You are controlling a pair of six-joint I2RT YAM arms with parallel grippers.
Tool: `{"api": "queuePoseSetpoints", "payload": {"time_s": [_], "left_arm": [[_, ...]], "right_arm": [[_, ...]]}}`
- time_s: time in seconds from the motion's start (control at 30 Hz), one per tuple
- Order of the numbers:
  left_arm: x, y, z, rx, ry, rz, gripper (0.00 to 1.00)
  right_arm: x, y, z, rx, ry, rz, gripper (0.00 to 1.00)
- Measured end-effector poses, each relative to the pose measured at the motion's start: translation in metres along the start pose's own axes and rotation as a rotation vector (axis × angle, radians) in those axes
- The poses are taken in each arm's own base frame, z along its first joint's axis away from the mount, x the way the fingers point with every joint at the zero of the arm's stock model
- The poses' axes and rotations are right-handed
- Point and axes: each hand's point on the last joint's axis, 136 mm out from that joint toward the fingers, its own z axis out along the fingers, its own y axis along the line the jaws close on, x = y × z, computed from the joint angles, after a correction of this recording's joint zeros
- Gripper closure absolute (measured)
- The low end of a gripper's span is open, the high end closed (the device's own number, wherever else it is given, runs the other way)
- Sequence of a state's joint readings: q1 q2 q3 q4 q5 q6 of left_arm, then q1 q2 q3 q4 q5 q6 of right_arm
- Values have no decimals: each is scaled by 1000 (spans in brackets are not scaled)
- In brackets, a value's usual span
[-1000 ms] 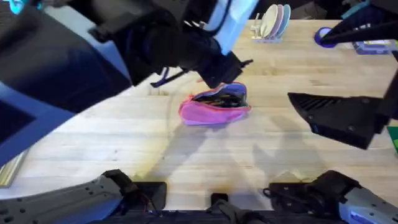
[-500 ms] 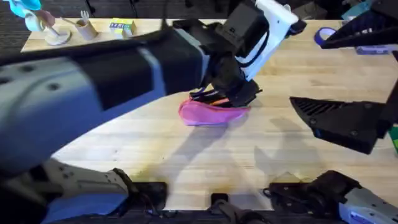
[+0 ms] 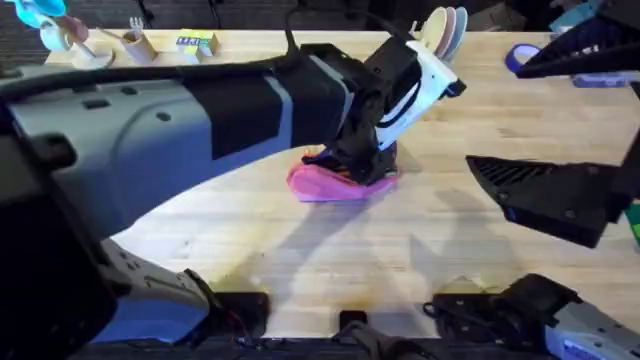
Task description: Unzip the bag, pick up the pens from the table one at a time and place them inside, then zip the bag closed.
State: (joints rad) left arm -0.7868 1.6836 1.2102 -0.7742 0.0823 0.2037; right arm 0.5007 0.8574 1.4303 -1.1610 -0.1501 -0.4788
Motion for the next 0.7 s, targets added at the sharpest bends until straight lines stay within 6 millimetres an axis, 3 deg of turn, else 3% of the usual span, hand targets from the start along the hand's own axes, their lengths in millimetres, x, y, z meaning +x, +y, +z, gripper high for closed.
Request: {"api": "queuePoseSetpoints", "payload": {"time_s": [0.2,0.23,0.3,0.37,0.43,0.67,0.7], "left_arm": [[10,4,0,-24,44,13,927],[11,5,0,-33,46,24,659],[10,7,0,-43,46,24,319],[11,9,0,-51,48,23,54],[11,10,-1,-59,48,23,10],[10,10,-3,-58,43,21,6],[6,7,-11,-50,14,22,6]], "right_arm": [[0,0,0,0,0,0,3],[0,0,0,0,0,0,3],[0,0,0,0,0,0,3],[0,0,0,0,0,0,3],[0,0,0,0,0,0,3],[0,0,0,0,0,0,3],[0,0,0,0,0,0,3]]}}
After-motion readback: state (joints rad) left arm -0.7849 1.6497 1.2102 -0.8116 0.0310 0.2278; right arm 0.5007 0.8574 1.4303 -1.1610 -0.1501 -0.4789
